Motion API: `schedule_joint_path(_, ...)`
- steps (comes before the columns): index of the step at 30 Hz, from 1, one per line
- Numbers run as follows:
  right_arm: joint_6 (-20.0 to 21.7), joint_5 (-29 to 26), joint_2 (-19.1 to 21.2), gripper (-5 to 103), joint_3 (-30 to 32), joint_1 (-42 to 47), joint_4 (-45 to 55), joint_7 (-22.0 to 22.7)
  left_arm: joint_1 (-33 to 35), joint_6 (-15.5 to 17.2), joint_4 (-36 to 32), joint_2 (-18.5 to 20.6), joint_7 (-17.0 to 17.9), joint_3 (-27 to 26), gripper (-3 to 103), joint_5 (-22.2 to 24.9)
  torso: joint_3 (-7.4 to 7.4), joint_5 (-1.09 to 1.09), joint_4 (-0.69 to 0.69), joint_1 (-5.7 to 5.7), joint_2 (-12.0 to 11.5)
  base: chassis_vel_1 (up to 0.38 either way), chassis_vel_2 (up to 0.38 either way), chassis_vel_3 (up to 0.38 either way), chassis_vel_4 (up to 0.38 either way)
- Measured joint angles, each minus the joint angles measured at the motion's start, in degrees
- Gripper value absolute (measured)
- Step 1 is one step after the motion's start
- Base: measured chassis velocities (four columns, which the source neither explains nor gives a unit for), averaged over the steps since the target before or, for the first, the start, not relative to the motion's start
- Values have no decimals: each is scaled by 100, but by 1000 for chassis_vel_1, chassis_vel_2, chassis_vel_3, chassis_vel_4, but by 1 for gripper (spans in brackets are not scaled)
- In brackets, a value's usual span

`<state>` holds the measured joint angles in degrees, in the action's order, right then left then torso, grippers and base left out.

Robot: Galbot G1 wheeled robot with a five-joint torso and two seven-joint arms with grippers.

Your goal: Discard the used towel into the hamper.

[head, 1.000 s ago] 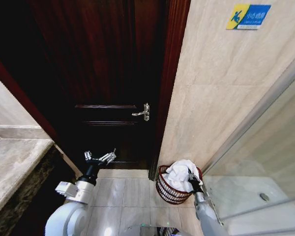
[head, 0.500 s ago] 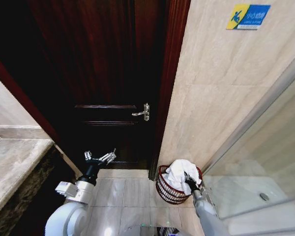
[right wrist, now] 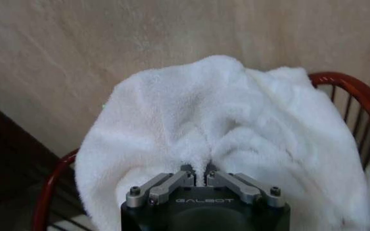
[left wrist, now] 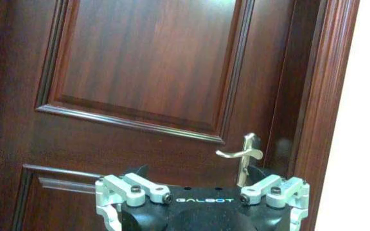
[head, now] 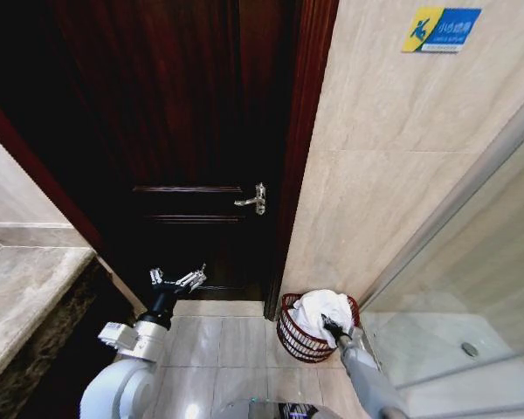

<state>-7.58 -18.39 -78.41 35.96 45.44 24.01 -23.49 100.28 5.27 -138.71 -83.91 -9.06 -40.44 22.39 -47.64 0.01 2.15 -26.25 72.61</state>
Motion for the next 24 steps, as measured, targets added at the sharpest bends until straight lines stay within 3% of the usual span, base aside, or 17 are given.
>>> schedule_joint_path(8,225,277,50,5,-9,-674,-703,198,0,0,0,0,0,0,100,0,51,-2,-3,46,-98,0,0,0,0)
schedule_joint_path(24,948,670,-13,5,40,-1129,-1312,634,0,0,0,0,0,0,100,0,358,0,0,305,-664,0,0,0,0)
